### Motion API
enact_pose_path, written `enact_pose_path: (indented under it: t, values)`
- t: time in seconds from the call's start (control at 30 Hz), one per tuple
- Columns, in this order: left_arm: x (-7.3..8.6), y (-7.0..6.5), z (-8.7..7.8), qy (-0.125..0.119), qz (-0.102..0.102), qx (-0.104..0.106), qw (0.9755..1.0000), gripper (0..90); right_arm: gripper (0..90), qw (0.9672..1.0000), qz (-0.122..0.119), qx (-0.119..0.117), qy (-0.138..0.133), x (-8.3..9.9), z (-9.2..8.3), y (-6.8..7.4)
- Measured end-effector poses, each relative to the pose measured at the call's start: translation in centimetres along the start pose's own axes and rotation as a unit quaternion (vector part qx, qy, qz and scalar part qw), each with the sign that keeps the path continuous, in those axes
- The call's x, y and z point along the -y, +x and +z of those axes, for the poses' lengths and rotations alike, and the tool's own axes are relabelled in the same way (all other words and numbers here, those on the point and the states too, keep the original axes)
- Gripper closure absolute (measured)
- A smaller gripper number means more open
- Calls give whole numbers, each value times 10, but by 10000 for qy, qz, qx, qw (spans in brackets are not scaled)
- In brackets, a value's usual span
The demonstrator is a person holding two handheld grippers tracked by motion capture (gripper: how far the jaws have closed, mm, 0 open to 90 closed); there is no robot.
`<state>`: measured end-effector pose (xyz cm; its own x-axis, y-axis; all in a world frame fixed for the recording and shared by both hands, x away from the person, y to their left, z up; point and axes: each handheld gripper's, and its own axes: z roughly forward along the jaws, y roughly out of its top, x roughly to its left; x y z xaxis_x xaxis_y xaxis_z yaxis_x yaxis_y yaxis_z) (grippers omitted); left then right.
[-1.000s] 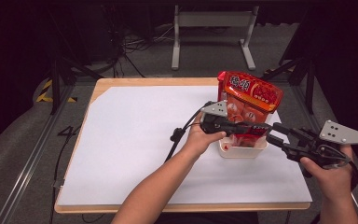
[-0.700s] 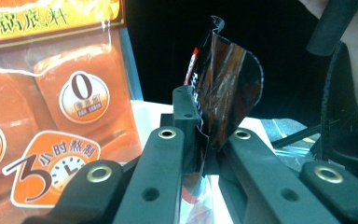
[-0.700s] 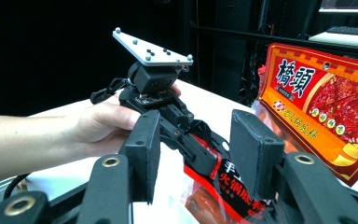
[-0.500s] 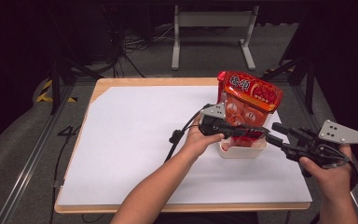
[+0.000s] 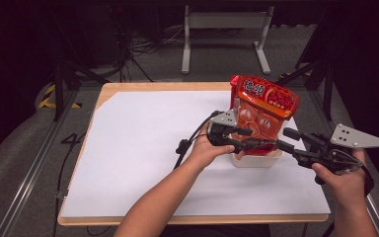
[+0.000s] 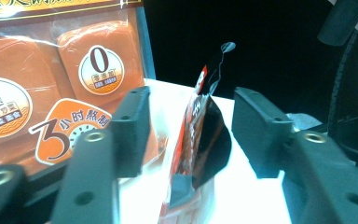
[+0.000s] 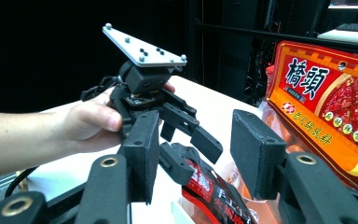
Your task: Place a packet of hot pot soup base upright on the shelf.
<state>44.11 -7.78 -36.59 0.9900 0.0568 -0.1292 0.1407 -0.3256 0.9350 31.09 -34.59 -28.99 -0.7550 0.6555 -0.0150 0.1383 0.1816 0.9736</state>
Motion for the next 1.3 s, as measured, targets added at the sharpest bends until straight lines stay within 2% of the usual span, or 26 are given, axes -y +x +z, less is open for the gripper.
enact_pose_path:
  t: [0.1,0.27,0.4,0.63,0.73,0.9,1.1,1.17,1.3]
  values:
    - [-1,-3,-4,52,1,-69,10000,404,523,10000,24,4,21,0,2,-1]
    - [-2,-5,-12,-3,4,-150,9999,361,514,10000,52,20,25,1,4,0]
    - [-6,-11,-26,-32,72,-210,9997,348,498,10000,83,44,29,2,5,-1]
    - [-7,-21,-60,-108,103,-440,9989,334,456,9998,151,137,17,5,4,-3]
    - [-7,-25,-73,-81,98,-512,9986,325,388,9995,294,116,-28,7,6,-5]
    - [-4,-33,-98,-159,120,-625,9978,313,338,9993,296,203,65,10,9,-7]
    - [4,-41,-130,-127,60,-923,9956,303,305,9990,352,263,114,14,10,-11]
    - [6,-41,-135,-117,69,-969,9952,290,296,9989,364,263,103,15,11,-12]
    - [17,-46,-155,-148,-8,-1178,9929,272,279,9987,421,246,130,20,12,-15]
